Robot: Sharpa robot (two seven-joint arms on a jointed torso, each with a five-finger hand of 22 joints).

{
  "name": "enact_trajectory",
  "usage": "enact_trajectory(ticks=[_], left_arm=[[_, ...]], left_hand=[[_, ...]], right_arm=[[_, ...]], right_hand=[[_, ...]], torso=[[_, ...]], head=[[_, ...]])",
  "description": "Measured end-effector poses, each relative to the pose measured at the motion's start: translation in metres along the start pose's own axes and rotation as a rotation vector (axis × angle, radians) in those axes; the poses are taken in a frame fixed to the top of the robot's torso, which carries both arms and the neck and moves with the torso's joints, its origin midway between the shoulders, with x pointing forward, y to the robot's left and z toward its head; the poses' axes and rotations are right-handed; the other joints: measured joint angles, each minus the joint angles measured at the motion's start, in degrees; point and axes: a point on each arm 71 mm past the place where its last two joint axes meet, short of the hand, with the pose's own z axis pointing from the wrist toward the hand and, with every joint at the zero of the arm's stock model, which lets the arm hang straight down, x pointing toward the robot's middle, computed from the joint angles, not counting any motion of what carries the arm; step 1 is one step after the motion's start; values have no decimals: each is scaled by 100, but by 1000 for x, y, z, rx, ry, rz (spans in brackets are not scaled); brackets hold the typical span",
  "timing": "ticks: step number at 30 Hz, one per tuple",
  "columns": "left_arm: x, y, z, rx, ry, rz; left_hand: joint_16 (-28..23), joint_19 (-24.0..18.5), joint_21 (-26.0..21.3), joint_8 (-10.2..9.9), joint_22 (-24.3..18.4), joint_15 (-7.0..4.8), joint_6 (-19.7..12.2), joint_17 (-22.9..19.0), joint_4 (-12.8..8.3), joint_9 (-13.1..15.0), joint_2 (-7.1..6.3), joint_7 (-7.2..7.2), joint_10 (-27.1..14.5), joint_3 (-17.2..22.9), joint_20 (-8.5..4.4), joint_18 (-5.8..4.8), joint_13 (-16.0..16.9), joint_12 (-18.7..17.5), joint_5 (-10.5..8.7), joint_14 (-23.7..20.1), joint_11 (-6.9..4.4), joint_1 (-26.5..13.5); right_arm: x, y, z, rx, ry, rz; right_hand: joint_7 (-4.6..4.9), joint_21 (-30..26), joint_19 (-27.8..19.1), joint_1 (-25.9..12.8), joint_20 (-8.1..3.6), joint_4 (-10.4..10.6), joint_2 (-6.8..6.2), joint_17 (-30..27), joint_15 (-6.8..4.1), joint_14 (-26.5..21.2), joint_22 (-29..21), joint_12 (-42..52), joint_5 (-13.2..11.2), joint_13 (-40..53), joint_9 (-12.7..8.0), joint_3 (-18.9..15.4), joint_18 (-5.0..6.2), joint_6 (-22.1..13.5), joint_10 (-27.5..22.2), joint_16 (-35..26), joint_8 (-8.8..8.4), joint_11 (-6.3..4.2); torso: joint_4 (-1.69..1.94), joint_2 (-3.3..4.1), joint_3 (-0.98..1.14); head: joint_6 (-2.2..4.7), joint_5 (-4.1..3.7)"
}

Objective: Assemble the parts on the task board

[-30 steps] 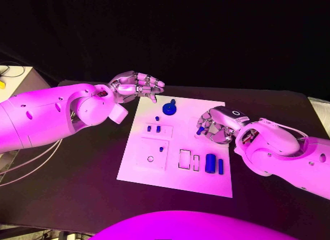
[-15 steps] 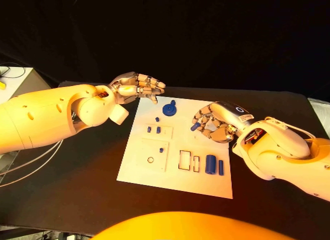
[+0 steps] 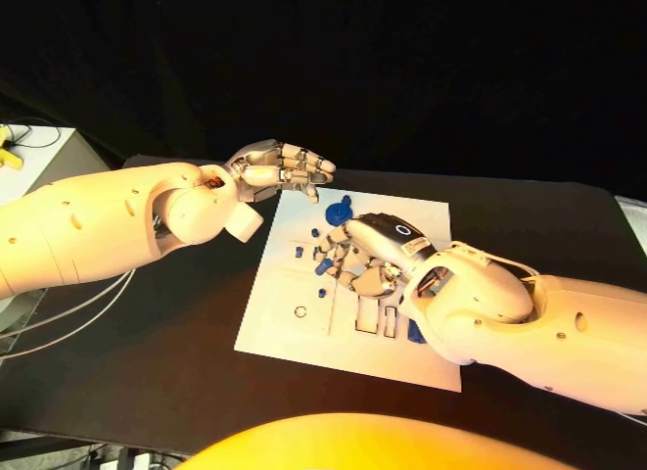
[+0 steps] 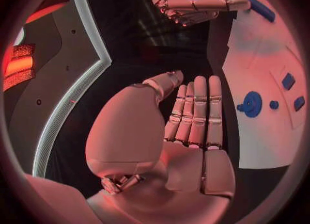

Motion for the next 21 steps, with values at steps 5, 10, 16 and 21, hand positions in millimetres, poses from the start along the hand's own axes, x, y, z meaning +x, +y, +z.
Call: enact_trajectory(ticks=[5, 10, 16, 21], left_arm=[[1, 0, 1, 0, 3, -1], [2, 0, 2, 0, 5, -1], [2, 0, 2, 0, 5, -2], [2, 0, 2, 0, 5, -2]], left_hand=[[0, 0, 0, 0, 0, 0, 0, 0, 0, 0, 0, 0, 0, 0, 0, 0, 0, 0, 0, 0, 0, 0], [0, 0, 0, 0, 0, 0, 0, 0, 0, 0, 0, 0, 0, 0, 0, 0, 1, 0, 0, 0, 0, 0], [0, 0, 0, 0, 0, 0, 0, 0, 0, 0, 0, 0, 0, 0, 0, 0, 1, 0, 0, 0, 0, 0], [0, 0, 0, 0, 0, 0, 0, 0, 0, 0, 0, 0, 0, 0, 0, 0, 1, 0, 0, 0, 0, 0]], right_arm=[[20, 15, 8, -39, 35, 18], [35, 22, 13, -58, 64, 28], [49, 21, 17, -56, 100, 19], [54, 15, 18, -43, 120, 3]], right_hand=[[-5, -19, 0, 0, 0, -23, -1, -7, 0, 0, -1, 0, -4, 5, 0, 23, 0, 8, 5, 0, 1, 6], [-8, -19, 0, 1, 0, -23, -1, -7, 0, 0, -1, -27, -14, 9, 0, 22, 0, 14, 8, 0, 2, 9], [-10, -52, 0, 1, 0, -26, -2, -22, 0, 0, -1, -33, 12, 12, 0, 24, 0, 17, 14, 0, 3, 17], [-10, -52, -21, 1, -21, -40, -3, -22, 0, 0, -2, -32, 12, 13, 0, 38, 0, 18, 12, 0, 4, 24]], torso=[[3, 1, -7], [-1, 2, -4], [-4, 1, 1], [-14, -6, -1]], head=[[-26, 44], [-38, 92], [-67, 140], [-85, 173]])
